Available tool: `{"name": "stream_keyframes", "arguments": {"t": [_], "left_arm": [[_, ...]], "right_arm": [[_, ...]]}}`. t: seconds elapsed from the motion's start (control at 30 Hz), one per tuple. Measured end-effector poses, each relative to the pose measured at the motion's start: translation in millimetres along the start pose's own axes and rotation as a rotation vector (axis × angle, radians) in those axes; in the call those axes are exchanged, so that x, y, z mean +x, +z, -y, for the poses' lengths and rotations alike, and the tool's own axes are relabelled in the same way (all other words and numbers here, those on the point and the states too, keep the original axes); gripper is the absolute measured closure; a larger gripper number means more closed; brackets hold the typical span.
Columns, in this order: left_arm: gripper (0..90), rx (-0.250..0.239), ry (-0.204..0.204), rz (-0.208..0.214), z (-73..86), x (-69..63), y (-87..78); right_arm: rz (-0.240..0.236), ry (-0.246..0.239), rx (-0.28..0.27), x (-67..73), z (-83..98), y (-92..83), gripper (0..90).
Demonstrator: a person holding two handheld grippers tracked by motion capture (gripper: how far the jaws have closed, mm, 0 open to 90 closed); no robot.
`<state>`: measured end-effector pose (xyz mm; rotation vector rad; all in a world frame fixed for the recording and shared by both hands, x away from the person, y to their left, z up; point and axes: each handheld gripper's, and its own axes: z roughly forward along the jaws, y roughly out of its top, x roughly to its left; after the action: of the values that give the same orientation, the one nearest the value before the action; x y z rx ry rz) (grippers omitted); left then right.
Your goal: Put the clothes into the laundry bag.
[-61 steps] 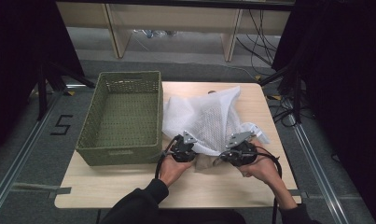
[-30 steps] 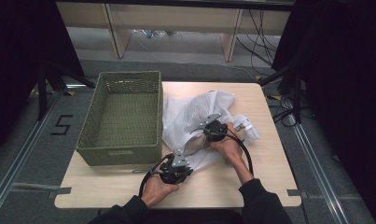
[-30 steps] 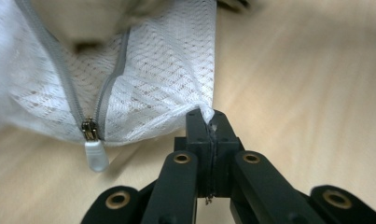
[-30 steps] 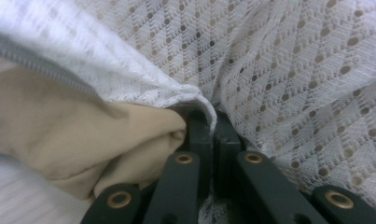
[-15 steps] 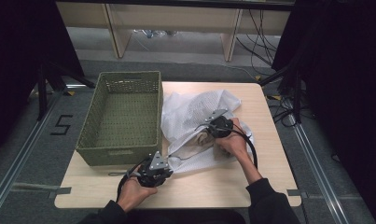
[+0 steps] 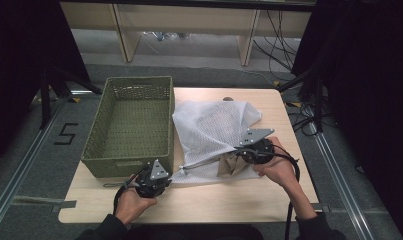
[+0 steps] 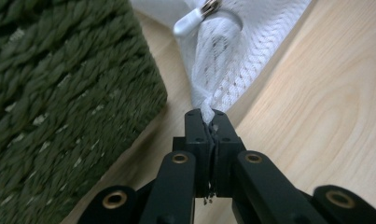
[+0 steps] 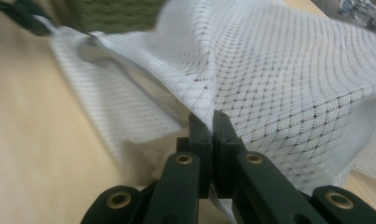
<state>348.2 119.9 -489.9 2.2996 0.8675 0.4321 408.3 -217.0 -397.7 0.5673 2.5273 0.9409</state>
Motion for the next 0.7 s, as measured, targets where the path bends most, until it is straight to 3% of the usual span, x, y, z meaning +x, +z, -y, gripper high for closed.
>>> {"name": "stream_keyframes", "arguments": {"t": [0.13, 0.2, 0.27, 0.37, 0.4, 0.47, 0.57, 0.63, 0.7], "left_arm": [[87.8, 0.02, 0.001, -0.017, 7.4, 2.9, -3.5], [86.5, 0.019, -0.033, -0.038, 8.4, 2.9, -5.2], [81.2, -0.019, -0.048, -0.045, 5.5, -0.7, -9.0], [73.8, -0.086, -0.021, -0.049, -4.9, -11.3, -16.9], [71.3, -0.124, -0.003, -0.024, -8.7, -16.6, -17.4], [64.4, -0.18, -0.006, 0.044, -17.2, -32.2, -14.9], [53.7, -0.195, 0.023, 0.108, -32.1, -58.5, -0.4], [47.3, -0.186, 0.074, 0.149, -44.1, -73.2, 14.4], [41.8, -0.184, 0.061, 0.161, -57.2, -86.6, 29.0]], "right_arm": [[-0.029, -0.024, -0.02, 10.5, -2.0, -12.4, 89.9], [-0.03, -0.01, -0.014, 13.0, -1.8, -11.0, 90.0], [-0.035, -0.019, -0.003, 13.8, -1.6, -5.9, 89.9], [-0.034, 0.008, 0.012, 12.9, -0.3, -0.5, 89.9], [-0.027, 0.005, 0.009, 11.2, 0.3, 1.2, 89.9], [-0.027, 0.015, 0.01, 8.9, 1.2, 2.1, 89.9], [-0.021, 0.022, -0.006, 6.0, 1.1, 0.9, 89.9], [-0.023, 0.019, -0.015, 2.7, 0.1, -0.8, 89.9], [-0.018, 0.032, -0.032, 2.1, -0.5, -2.3, 89.9]]}}
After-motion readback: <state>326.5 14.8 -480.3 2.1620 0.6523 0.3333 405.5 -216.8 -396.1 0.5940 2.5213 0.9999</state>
